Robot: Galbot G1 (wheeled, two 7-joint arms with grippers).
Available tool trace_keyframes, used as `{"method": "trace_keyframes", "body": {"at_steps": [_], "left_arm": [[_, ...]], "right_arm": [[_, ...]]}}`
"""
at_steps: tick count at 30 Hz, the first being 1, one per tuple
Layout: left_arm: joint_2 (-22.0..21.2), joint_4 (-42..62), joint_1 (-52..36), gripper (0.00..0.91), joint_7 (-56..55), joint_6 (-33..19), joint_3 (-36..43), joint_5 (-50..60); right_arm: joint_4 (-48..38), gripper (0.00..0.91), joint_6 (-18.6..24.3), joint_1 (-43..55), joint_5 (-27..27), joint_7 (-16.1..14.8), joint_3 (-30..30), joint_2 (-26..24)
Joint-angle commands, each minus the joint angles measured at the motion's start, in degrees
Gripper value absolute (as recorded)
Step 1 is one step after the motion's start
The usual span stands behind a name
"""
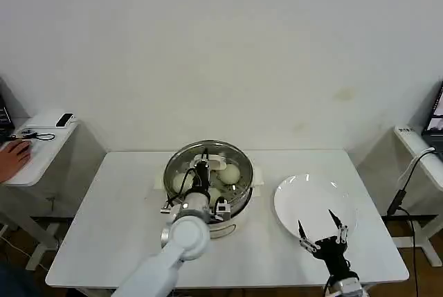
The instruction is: Take steamed baozi put them in steamer then cover it.
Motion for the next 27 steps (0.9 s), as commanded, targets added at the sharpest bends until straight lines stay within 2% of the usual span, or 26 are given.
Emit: {"method": "trace_keyframes", "body": {"at_steps": [1, 11, 12, 13, 27], "left_arm": [[-0.20, -0.16, 0.27, 0.000, 0.15, 0.02, 0.08, 0.06], [-0.37, -0.26, 0.60, 0.000, 0.18, 0.03, 0.10, 0.05], [-0.69, -0.06, 0.69, 0.050, 0.04, 0.03, 0.01, 0.05], [-0.85, 0.00, 0.78, 0.907, -0.11, 0.04, -0.02, 0.02], [0.58, -5.58, 3.98, 0.907, -0.07, 0.05, -1.45, -0.10]], "right_arm": [[-0.10, 0.907, 0.01, 0.00, -0.09, 0.03, -0.10, 0.05], [-0.20, 0.907, 0.06, 0.07, -0.21, 0.01, -0.30, 0.04], [-0.22, 0.907, 0.05, 0.04, -0.21, 0.00, -0.38, 0.01], [-0.21, 0.907, 0.05, 0.05, -0.28, 0.00, -0.42, 0.03], [-0.23, 0.907, -0.03, 0.01, -0.65, 0.07, -0.80, 0.20]]}}
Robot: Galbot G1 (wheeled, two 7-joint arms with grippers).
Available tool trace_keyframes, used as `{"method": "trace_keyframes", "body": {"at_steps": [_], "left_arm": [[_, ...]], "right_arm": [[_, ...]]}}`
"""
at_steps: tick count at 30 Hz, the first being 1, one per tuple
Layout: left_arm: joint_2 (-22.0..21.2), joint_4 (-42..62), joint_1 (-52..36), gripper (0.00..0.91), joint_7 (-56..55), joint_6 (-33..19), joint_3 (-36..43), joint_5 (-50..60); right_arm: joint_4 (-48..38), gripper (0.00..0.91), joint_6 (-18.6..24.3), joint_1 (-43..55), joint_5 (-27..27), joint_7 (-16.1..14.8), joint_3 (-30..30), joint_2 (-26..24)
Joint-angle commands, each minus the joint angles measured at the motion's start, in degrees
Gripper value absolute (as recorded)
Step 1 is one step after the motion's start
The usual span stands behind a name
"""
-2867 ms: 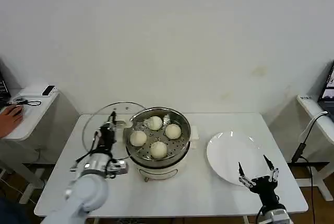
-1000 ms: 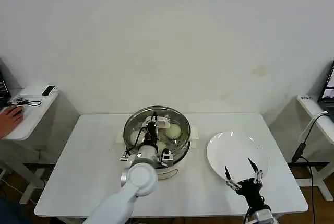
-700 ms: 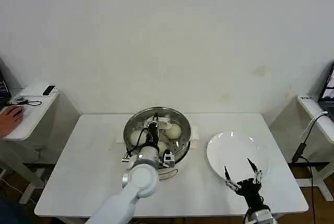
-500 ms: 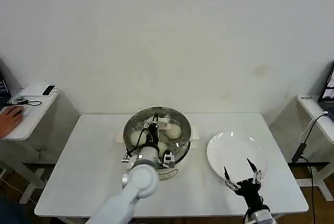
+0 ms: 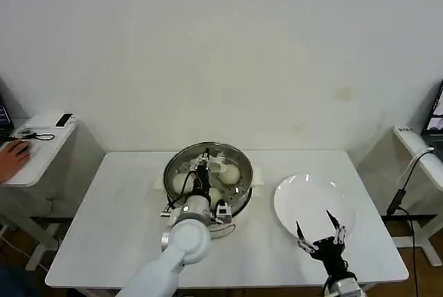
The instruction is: Take steamed baozi put them in steamer then cover it.
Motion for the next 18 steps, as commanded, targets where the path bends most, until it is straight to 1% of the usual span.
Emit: {"method": "trace_keyframes", "body": {"at_steps": [1, 5, 10, 13, 16, 18], "left_arm": [[1.44, -5.08, 2.94, 0.907, 0.13, 0.00, -0.55, -0.17], [3.12, -9.53, 7.53, 0.907, -0.29, -0.45, -1.26, 0.15], [4.63, -14.88, 11.24, 0.907, -0.51, -0.60, -1.80, -0.13], [5.88, -19.01, 14.29, 0.907, -1.71, -1.20, -3.14, -2.13], [6.00, -22.96, 18.25, 0.907, -6.45, -2.26, -6.38, -5.93], [5.40, -25.02, 21.92, 0.907, -12.51, -3.49, -9.71, -12.51]], "right_arm": [[0.01, 0.907, -0.05, -0.06, -0.17, 0.06, -0.18, 0.13], [-0.02, 0.907, -0.01, -0.24, -0.36, 0.15, -0.16, 0.19], [0.15, 0.907, -0.10, -0.51, -0.78, 0.27, -0.62, 0.31], [-0.05, 0.907, -0.18, -0.55, -0.72, 0.40, -1.22, 0.38], [-0.65, 0.907, -0.26, -0.60, -0.36, 0.53, -1.85, -0.03], [-0.62, 0.907, -0.32, -0.78, 0.54, 0.54, -2.09, -0.77]]}}
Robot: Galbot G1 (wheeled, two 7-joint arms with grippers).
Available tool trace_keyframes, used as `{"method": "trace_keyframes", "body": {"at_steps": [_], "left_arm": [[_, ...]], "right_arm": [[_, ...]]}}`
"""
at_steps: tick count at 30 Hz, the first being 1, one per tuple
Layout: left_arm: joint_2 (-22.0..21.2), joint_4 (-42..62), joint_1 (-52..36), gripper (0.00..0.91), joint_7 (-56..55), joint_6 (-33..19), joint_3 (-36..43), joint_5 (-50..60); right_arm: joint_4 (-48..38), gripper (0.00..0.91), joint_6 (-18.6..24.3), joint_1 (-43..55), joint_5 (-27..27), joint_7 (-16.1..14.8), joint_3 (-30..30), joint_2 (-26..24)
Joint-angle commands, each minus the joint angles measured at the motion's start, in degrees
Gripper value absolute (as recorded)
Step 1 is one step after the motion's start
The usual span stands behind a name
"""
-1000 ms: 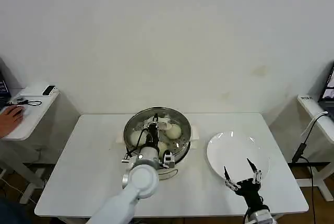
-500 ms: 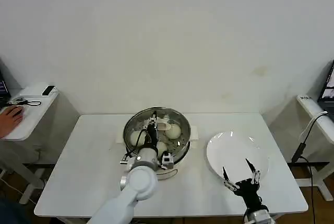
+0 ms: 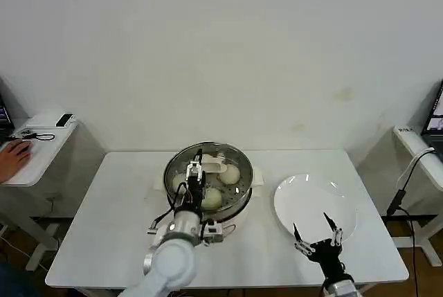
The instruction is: Take steamed baozi put them in steamer then cover it.
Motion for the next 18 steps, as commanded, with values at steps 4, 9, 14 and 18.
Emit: {"method": "trace_keyframes", "body": {"at_steps": [4, 9, 14, 18], "left_arm": [[-0.19, -15.50, 21.58, 0.907, -25.26, -6.12, -15.17, -35.69], [0.44, -12.95, 31.34, 0.907, -32.88, -24.18, -35.08, -76.20], [0.16, -4.11, 36.45, 0.907, -32.01, -37.20, -45.74, -92.39], [-2.22, -3.76, 42.50, 0.907, -29.43, -39.02, -47.04, -93.58]], "right_arm": [[-0.62, 0.907, -0.22, -0.86, 3.56, 0.34, -1.36, -3.67], [-0.20, 0.907, -0.71, -1.45, 6.90, 0.62, -3.19, -4.92], [-0.81, 0.907, -0.28, -1.95, 6.80, 0.89, -4.30, -5.29], [-0.49, 0.907, -0.28, -2.19, 9.09, 1.02, -4.94, -5.99]]}}
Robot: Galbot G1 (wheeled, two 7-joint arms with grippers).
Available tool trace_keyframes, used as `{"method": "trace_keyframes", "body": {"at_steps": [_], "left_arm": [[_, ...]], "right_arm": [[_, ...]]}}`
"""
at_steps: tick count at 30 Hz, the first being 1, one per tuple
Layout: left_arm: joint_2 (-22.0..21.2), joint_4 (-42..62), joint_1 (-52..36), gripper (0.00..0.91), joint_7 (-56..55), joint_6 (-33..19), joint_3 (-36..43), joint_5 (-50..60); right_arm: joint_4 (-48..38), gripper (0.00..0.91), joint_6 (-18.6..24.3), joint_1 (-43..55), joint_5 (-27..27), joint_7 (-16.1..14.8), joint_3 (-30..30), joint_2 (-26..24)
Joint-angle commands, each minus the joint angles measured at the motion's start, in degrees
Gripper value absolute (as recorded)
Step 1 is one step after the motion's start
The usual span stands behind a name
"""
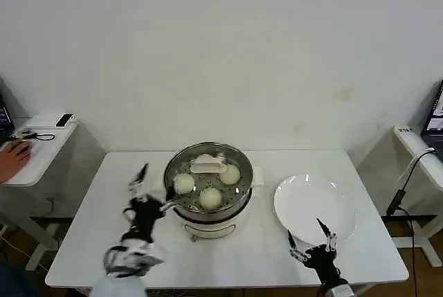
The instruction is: Take steamed baozi put them in steamer then cover it.
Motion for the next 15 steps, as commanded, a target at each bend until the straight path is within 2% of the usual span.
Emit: {"method": "trace_keyframes", "body": {"at_steps": [1, 3, 6, 8, 15], "left_arm": [[-2.84, 4.37, 20.23, 0.907, -5.77, -20.74, -21.37, -47.76], [-4.33, 3.40, 22.97, 0.907, -5.76, -21.21, -20.18, -46.56], [-5.78, 3.54, 25.72, 0.907, -5.65, -25.05, -18.07, -42.33], [-6.17, 4.28, 26.06, 0.907, -5.52, -25.26, -17.31, -40.82], [-7.58, 6.06, 25.62, 0.907, -3.86, -27.53, -16.28, -39.19]], "right_arm": [[0.50, 0.907, -0.30, -0.68, 4.83, 0.10, -2.14, -2.24], [0.83, 0.907, -0.92, -0.98, 7.37, 0.02, -2.35, -2.99], [1.13, 0.907, -1.59, -1.46, 8.73, -0.07, -2.68, -3.89], [1.37, 0.907, -2.26, -1.66, 10.07, 0.06, -2.94, -4.15], [1.13, 0.907, -3.69, -1.98, 10.05, 0.55, -3.24, -4.06]]}}
